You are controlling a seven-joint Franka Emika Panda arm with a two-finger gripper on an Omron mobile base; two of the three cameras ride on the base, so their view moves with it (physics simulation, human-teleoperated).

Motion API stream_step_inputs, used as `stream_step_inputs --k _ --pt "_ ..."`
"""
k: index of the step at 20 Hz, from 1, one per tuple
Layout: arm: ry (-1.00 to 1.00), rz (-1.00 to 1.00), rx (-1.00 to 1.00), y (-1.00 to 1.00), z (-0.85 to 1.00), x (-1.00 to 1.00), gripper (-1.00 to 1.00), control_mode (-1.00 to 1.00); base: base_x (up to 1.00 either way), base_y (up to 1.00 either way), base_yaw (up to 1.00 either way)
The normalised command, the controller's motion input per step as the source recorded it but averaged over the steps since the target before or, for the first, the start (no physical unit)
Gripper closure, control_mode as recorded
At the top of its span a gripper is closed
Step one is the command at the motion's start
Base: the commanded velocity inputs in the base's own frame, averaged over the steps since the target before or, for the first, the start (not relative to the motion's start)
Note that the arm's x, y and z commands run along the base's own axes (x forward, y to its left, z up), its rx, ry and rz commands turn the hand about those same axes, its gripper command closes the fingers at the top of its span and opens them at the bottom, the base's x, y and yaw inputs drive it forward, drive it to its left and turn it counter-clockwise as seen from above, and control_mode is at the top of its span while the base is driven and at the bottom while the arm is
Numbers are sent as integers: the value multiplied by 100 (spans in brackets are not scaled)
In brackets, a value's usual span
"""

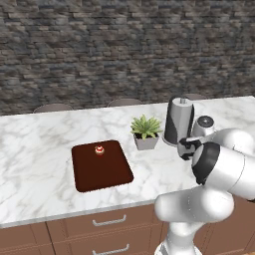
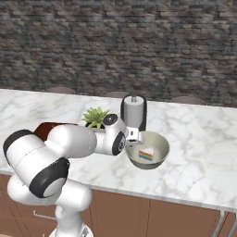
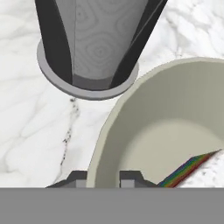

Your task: Place the bowl with cake and the cupcake onto the tray.

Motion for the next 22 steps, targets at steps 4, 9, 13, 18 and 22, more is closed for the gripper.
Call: stream_step_inputs --k 4,9,13,18,22 --pt "0 12 -2 0 4 0 100 -100 0 0 0" --pt "0 21 -5 5 31 1 100 -100 0 0 0" --pt "0 22 -11 15 52 0 100 -100 0 0 0" --pt "0 19 -16 25 41 0 100 -100 0 0 0" --pt "0 21 -7 37 21 0 100 -100 0 0 0"
